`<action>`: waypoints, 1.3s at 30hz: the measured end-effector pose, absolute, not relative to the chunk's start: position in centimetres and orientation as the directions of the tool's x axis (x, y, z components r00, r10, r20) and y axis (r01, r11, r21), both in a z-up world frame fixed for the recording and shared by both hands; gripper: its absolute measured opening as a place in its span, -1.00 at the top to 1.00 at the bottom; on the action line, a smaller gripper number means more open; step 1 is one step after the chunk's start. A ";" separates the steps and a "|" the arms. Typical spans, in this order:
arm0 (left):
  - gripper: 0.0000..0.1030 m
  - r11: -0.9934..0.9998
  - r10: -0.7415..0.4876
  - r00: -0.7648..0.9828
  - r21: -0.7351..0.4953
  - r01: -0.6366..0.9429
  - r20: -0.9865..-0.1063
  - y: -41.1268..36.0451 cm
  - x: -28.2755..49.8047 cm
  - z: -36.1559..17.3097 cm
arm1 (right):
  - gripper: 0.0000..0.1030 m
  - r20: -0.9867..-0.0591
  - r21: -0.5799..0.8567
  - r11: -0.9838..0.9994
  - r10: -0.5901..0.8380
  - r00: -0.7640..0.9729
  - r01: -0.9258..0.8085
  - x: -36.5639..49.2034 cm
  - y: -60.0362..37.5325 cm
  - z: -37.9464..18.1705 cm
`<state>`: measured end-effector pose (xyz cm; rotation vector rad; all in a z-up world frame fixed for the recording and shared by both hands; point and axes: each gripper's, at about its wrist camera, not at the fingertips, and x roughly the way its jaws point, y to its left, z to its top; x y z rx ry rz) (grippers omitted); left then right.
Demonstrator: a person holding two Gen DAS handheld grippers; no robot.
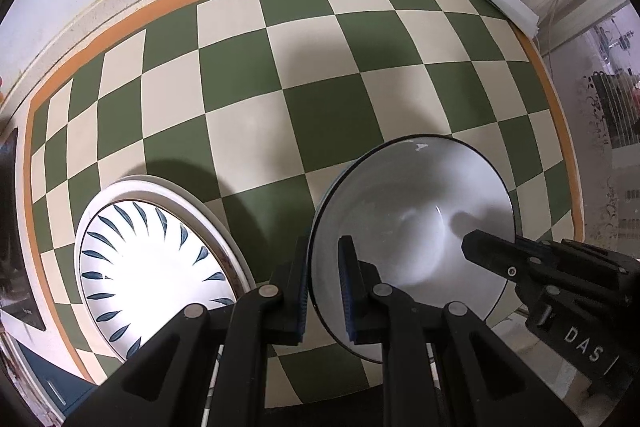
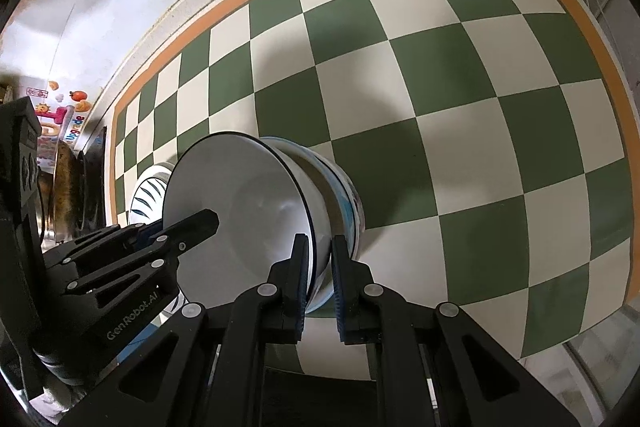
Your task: Organize plates and bowls
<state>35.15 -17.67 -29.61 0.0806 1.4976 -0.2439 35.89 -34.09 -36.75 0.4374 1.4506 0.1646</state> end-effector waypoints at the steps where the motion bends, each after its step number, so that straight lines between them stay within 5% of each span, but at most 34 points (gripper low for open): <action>1: 0.77 0.973 -0.108 0.055 -0.094 0.211 -0.993 -17.7 35.1 -29.6 | 0.74 -0.920 0.387 0.908 0.371 0.122 0.158 36.0 -34.1 -36.8; 25: 0.75 0.972 -0.124 0.042 -0.113 0.208 -0.991 -17.5 34.3 -29.3 | 0.63 -0.934 0.352 0.921 0.333 0.132 0.164 35.4 -34.2 -36.2; 33: 0.68 0.964 -0.156 0.119 -0.125 0.233 -0.981 -17.2 33.0 -24.8 | 0.62 -0.940 0.325 0.932 0.300 0.160 0.159 34.1 -34.4 -33.7; 39: 0.39 0.951 -0.199 0.206 -0.138 0.276 -0.958 -16.3 31.2 -20.0 | 0.10 -0.940 0.284 0.948 0.245 0.239 0.146 31.3 -34.8 -29.3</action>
